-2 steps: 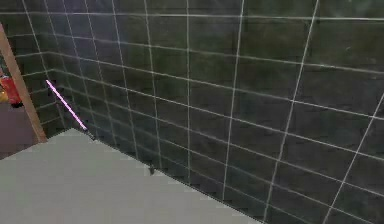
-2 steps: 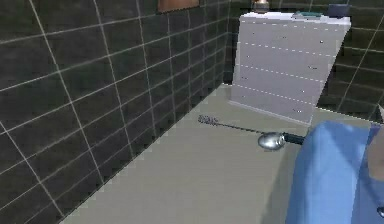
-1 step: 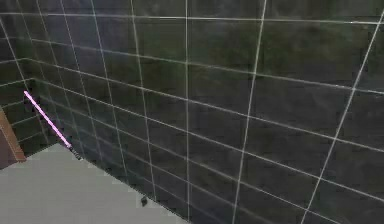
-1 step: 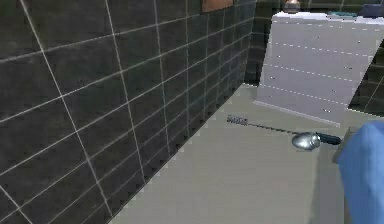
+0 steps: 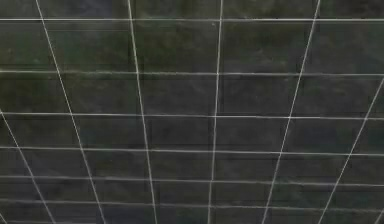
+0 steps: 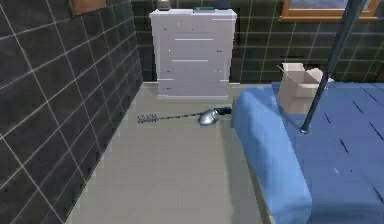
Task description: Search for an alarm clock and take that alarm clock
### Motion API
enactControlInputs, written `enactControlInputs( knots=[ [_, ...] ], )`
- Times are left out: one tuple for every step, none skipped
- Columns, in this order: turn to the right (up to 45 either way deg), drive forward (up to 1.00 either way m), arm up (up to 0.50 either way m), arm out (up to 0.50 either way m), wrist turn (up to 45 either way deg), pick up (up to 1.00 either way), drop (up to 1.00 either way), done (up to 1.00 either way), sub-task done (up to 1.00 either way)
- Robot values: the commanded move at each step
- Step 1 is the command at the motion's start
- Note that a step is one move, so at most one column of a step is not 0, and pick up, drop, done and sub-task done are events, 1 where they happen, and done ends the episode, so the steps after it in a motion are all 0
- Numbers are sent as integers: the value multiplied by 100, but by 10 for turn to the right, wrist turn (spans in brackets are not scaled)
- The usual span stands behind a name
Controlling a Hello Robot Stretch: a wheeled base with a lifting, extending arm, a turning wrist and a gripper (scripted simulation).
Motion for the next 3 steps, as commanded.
enactControlInputs(
  knots=[
    [0,35,0,0,0,0,0,0,0],
    [-450,0,0,0,0,0,0,0,0],
    [-390,0,0,0,0,0,0,0,0]
  ],
)
